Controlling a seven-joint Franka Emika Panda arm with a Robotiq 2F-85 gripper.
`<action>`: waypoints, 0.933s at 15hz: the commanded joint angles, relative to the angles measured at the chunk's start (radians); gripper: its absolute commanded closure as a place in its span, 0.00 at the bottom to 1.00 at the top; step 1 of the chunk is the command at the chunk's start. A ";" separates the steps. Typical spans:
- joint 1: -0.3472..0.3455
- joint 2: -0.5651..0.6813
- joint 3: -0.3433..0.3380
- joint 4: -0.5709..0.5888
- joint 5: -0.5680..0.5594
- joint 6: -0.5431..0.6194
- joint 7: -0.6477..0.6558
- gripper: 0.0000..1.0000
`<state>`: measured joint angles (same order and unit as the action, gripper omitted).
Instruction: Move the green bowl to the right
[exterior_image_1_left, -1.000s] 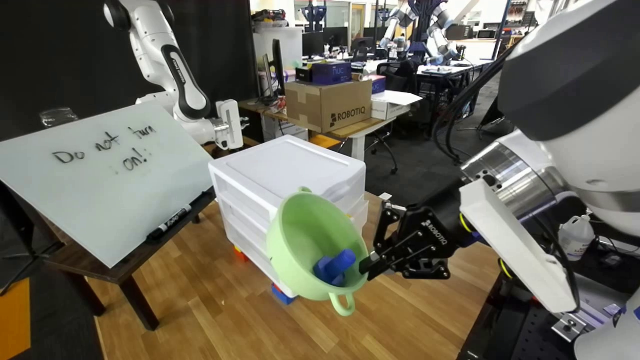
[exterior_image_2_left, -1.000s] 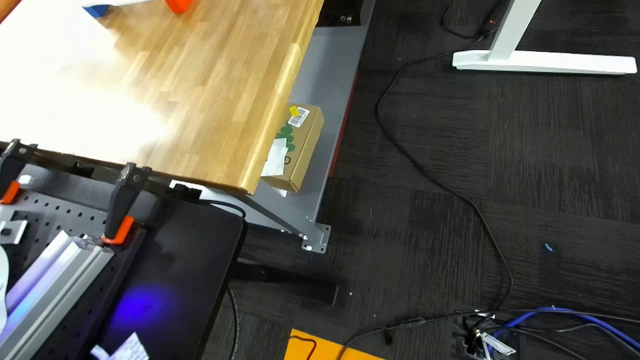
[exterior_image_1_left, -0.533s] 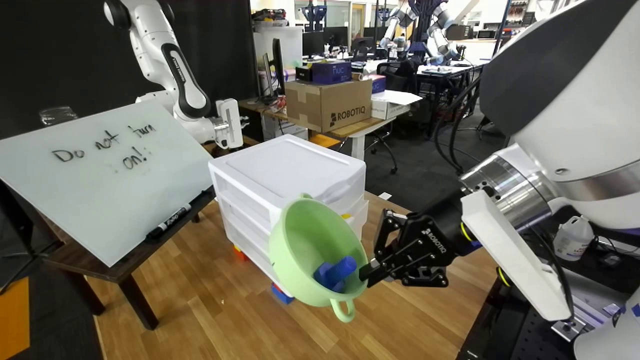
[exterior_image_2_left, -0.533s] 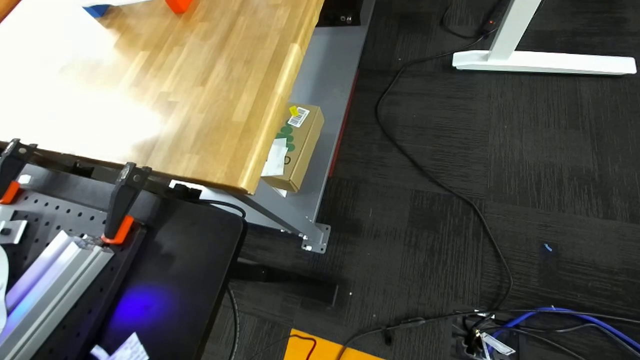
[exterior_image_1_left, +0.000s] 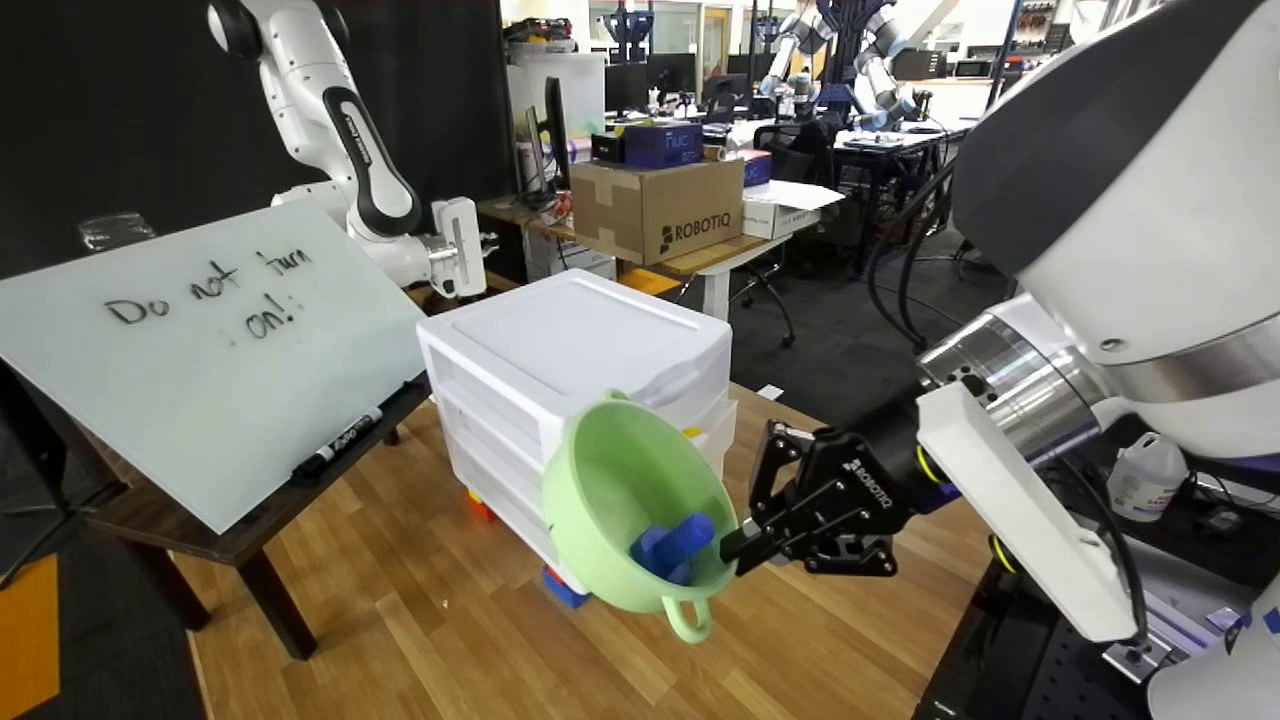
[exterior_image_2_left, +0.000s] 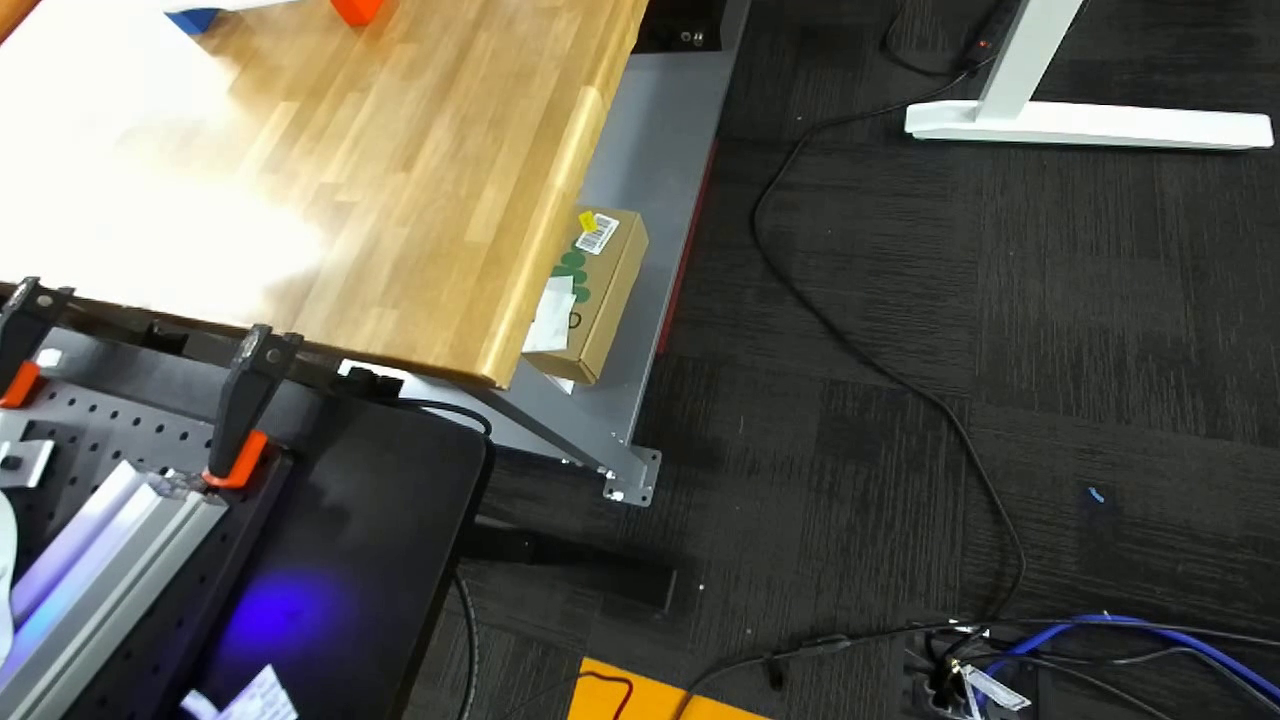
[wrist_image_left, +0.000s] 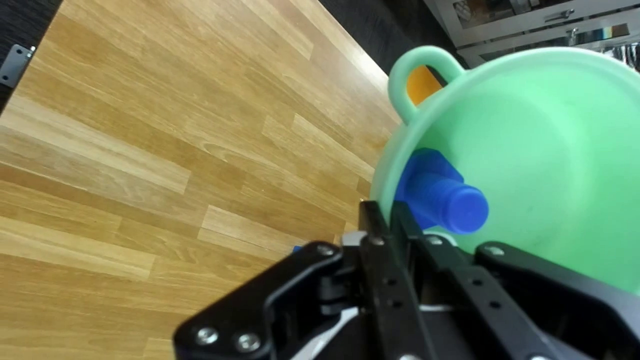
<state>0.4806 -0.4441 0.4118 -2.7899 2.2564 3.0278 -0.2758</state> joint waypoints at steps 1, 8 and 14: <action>0.001 0.029 -0.029 -0.001 0.089 -0.010 -0.019 0.98; 0.024 0.145 -0.036 -0.009 0.379 -0.027 -0.065 0.98; -0.039 0.157 -0.016 -0.002 0.351 -0.054 0.107 0.98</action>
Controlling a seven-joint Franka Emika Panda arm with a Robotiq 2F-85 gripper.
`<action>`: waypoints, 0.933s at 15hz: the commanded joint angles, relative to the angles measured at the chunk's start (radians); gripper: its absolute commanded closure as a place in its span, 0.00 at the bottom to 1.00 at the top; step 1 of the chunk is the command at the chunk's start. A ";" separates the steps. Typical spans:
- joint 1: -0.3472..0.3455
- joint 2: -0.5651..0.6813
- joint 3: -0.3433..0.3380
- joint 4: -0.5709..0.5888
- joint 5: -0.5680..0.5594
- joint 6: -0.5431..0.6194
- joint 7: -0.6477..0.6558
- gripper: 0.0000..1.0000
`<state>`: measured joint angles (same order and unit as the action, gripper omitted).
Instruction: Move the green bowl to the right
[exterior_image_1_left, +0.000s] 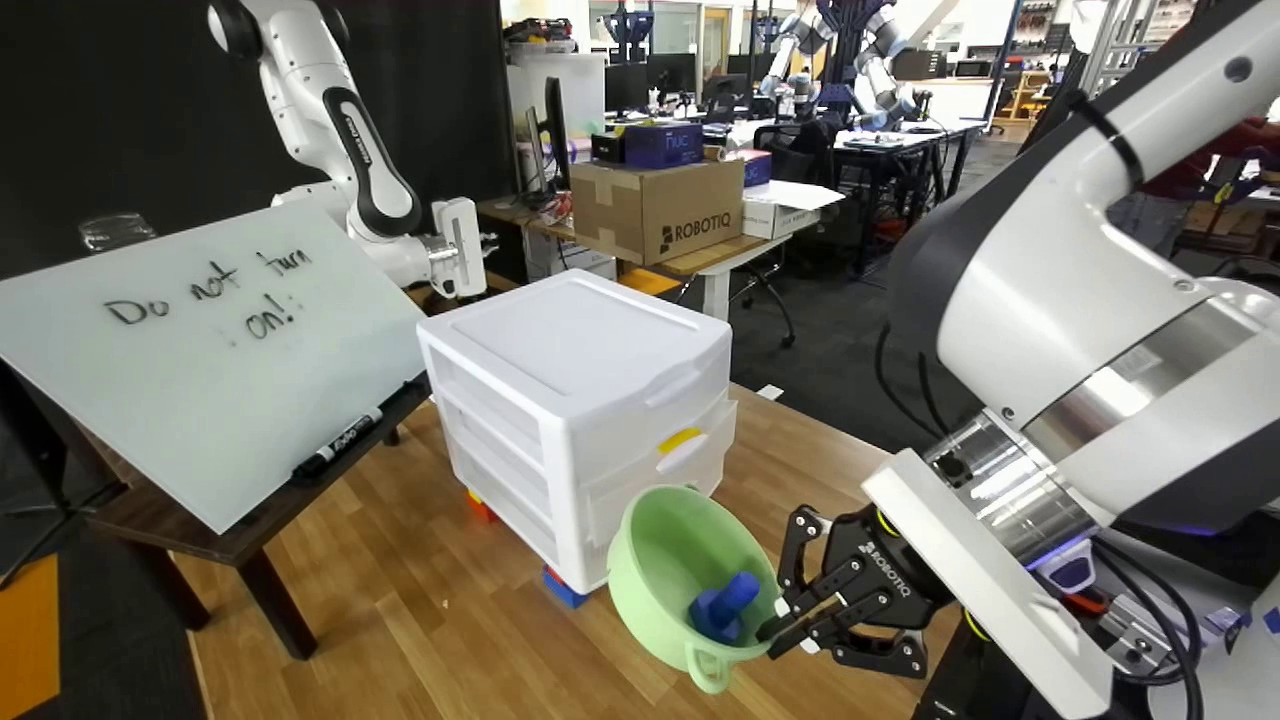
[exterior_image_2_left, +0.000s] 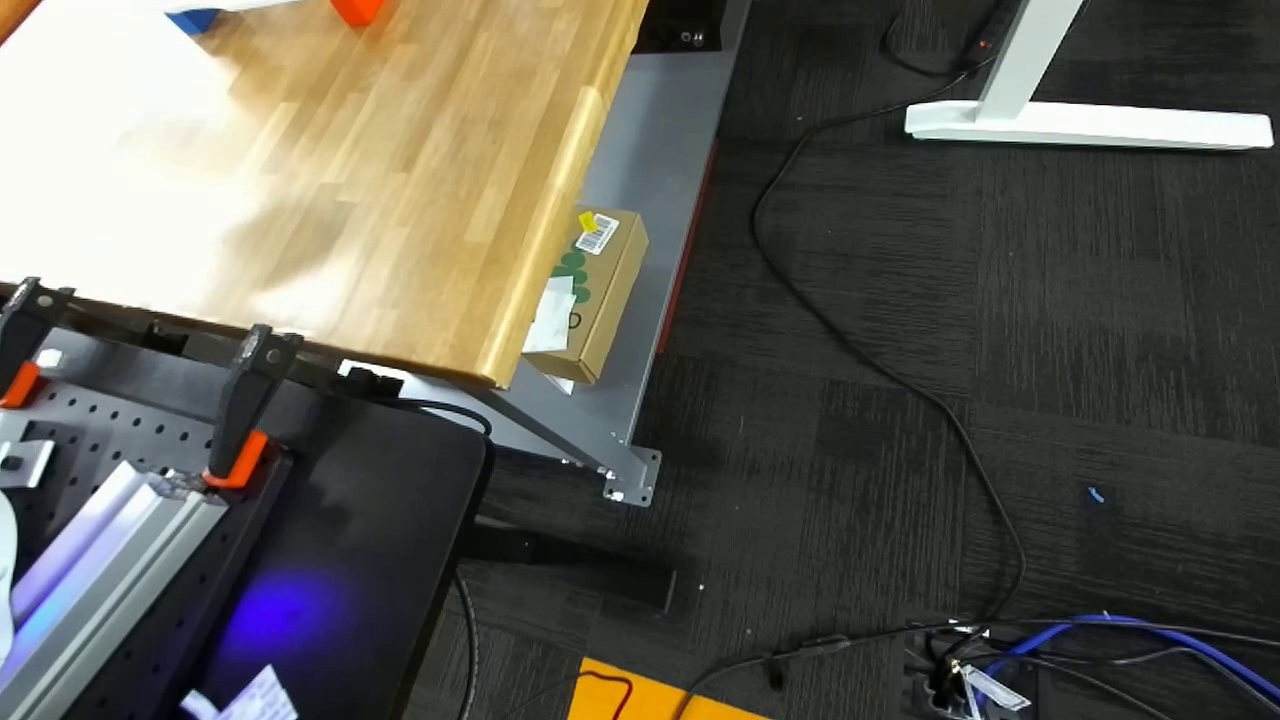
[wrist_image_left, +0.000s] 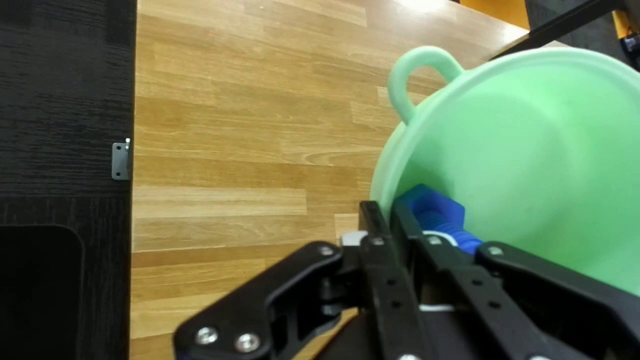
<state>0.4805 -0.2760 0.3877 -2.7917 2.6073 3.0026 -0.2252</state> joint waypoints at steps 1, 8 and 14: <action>-0.054 -0.017 0.013 0.002 0.000 -0.029 0.067 0.98; -0.133 -0.013 0.007 0.017 -0.001 -0.123 0.087 0.98; -0.171 -0.004 0.015 0.016 -0.011 -0.178 0.094 0.92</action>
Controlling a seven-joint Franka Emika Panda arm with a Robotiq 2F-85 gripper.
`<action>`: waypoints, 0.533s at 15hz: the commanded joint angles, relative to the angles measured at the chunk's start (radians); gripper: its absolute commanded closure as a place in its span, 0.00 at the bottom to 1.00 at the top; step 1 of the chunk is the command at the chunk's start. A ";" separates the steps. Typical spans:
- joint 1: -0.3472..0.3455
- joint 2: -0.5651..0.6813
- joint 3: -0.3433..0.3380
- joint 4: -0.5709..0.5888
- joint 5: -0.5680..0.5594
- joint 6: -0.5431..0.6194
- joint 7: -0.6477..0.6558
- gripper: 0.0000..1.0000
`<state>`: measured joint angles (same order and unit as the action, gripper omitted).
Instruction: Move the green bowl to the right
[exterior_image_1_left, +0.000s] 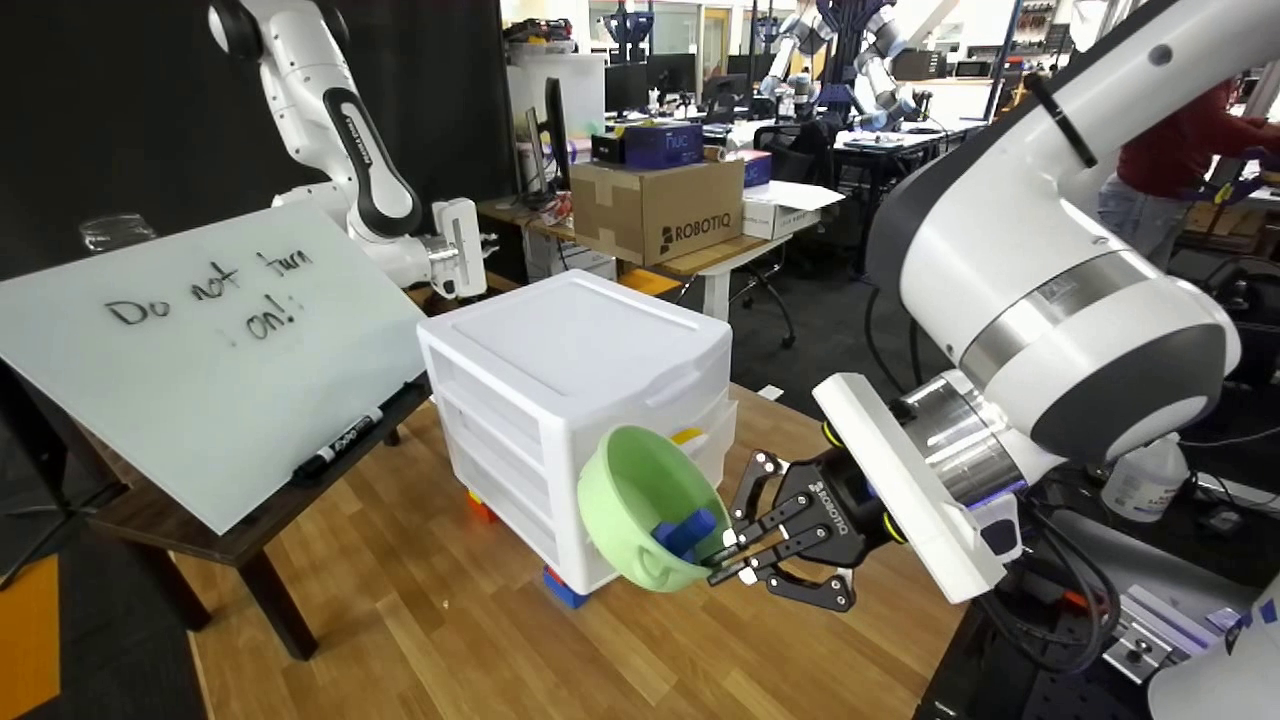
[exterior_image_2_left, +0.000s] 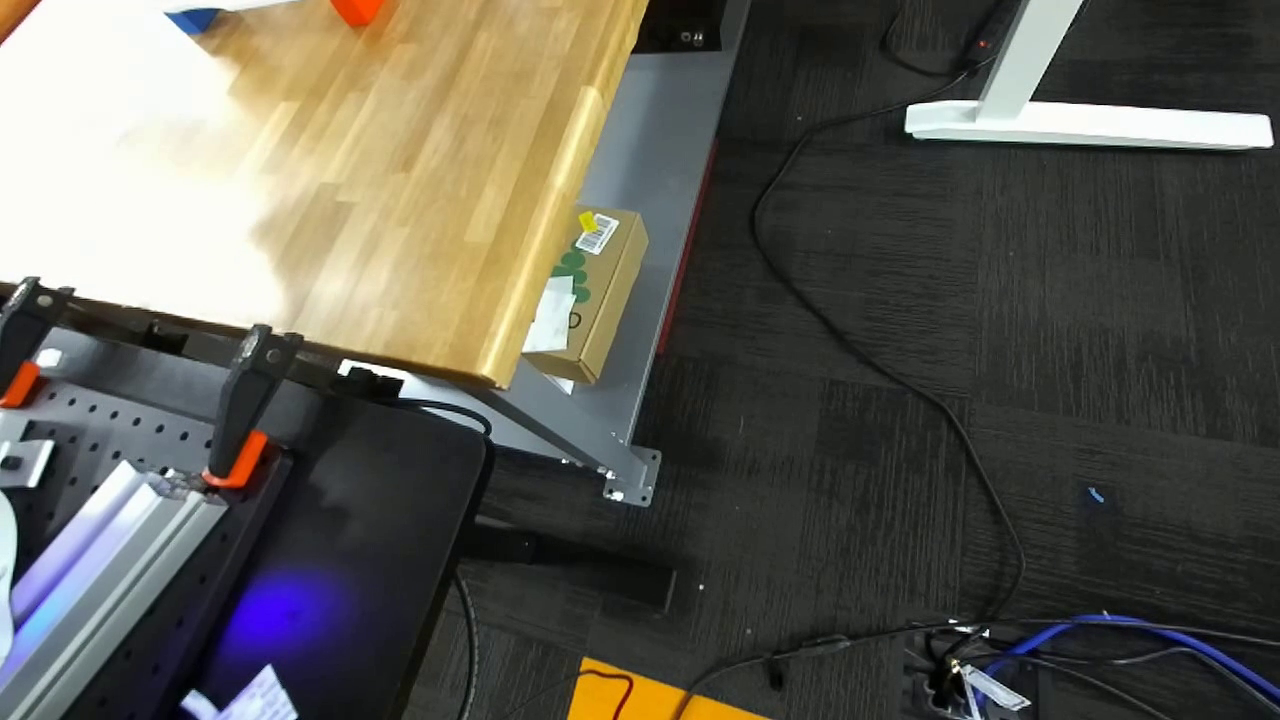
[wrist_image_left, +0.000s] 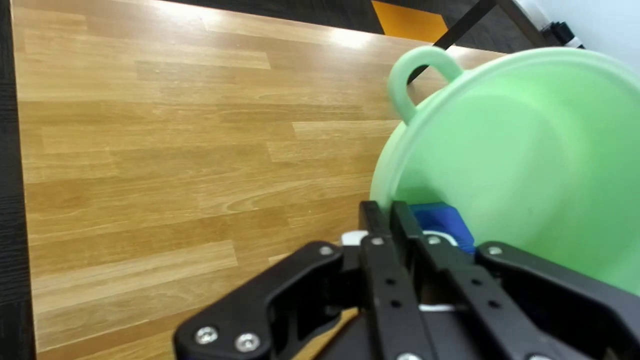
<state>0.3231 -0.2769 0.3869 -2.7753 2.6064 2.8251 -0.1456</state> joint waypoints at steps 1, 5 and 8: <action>-0.020 -0.001 0.014 0.000 -0.009 -0.011 0.013 0.92; -0.024 0.000 0.012 0.000 -0.008 -0.017 0.012 0.92; -0.024 0.000 0.012 0.000 -0.008 -0.018 0.012 0.92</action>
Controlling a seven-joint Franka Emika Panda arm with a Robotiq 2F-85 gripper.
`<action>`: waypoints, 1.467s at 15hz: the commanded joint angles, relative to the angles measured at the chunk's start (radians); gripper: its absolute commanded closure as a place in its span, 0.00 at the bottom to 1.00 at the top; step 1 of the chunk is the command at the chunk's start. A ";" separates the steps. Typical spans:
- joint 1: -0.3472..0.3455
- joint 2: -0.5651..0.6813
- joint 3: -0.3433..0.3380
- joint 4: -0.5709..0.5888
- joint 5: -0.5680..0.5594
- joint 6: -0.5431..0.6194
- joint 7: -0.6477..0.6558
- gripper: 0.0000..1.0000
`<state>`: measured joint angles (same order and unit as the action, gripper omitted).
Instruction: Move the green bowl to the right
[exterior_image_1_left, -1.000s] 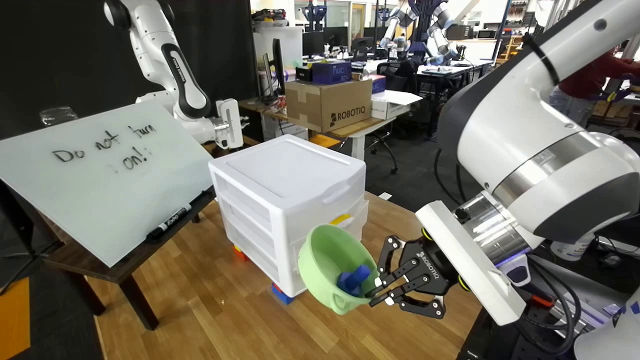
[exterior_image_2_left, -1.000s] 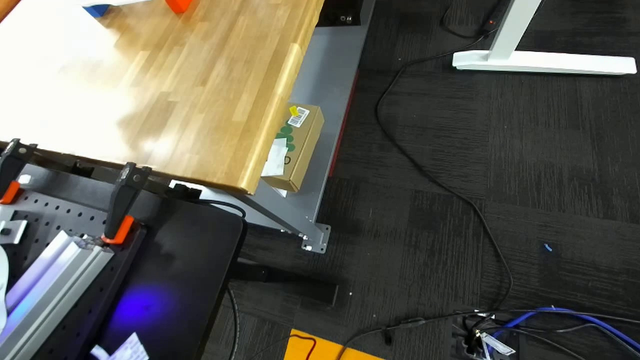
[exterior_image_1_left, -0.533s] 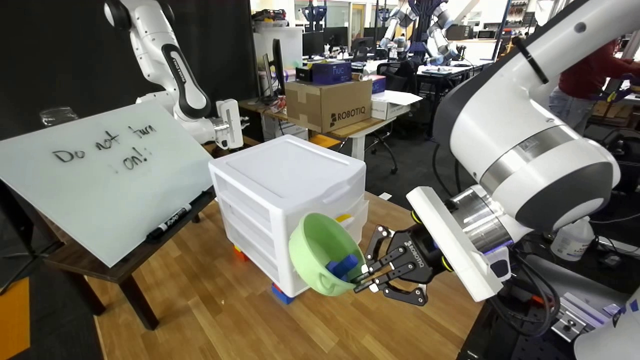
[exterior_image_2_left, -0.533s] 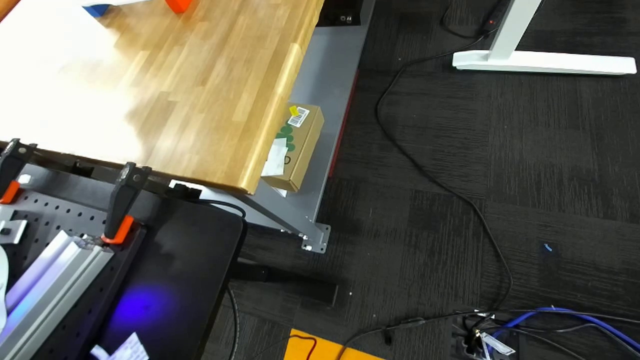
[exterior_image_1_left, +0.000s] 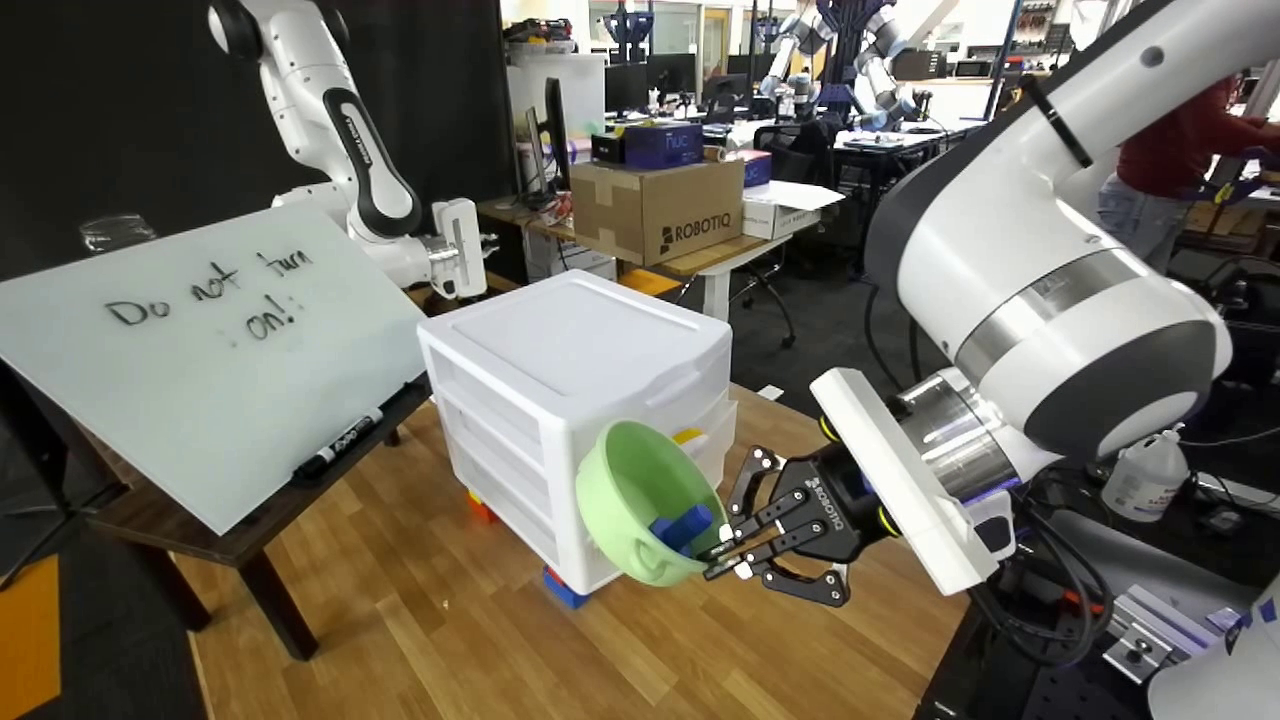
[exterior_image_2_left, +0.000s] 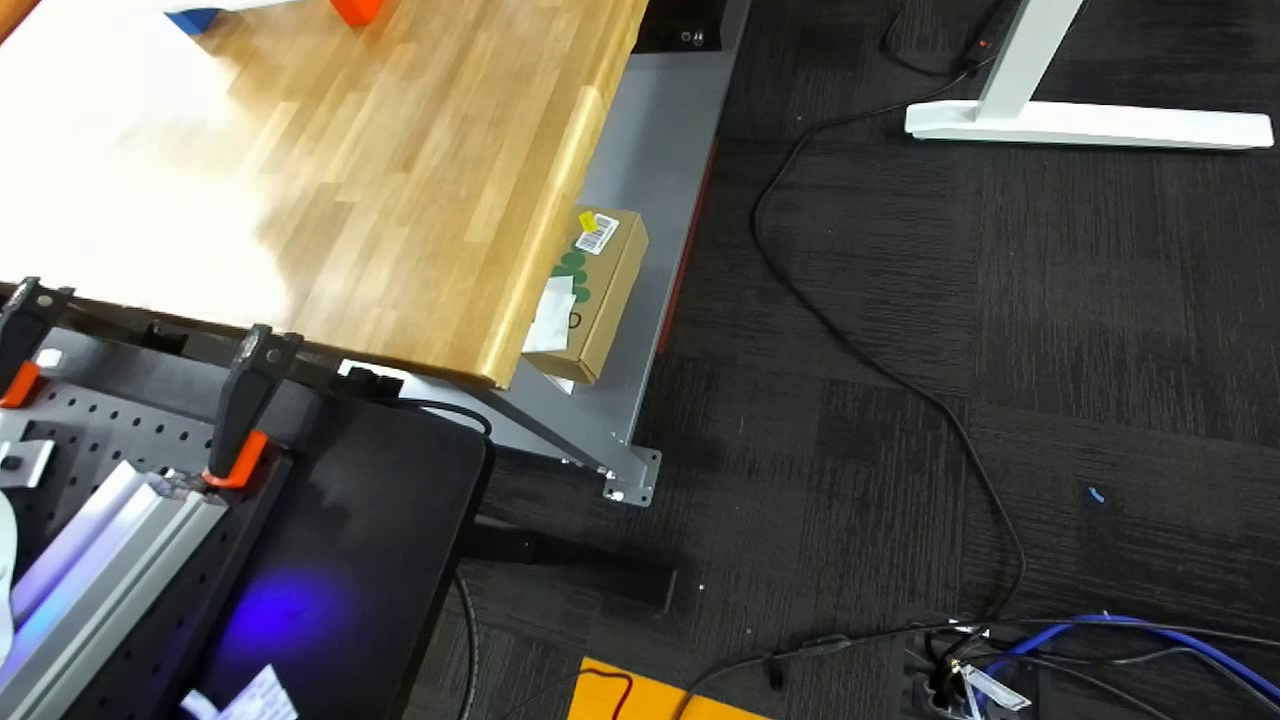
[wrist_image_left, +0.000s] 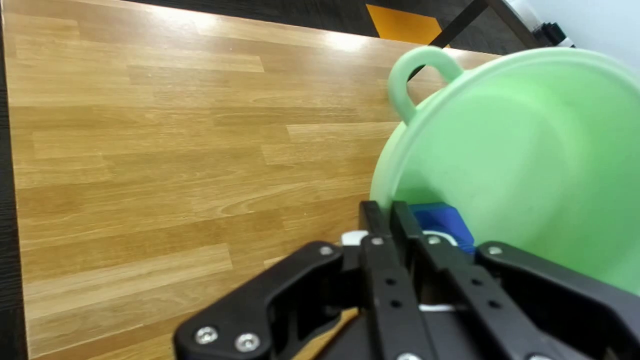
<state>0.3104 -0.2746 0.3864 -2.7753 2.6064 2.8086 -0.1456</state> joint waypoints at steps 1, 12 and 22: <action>-0.012 -0.002 0.013 0.000 -0.008 -0.001 0.012 0.92; -0.028 0.131 -0.069 -0.027 -0.007 0.045 0.243 0.98; -0.079 0.453 -0.168 -0.028 -0.006 -0.130 0.423 0.98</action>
<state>0.2670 0.1206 0.2374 -2.8030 2.6049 2.7528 0.2492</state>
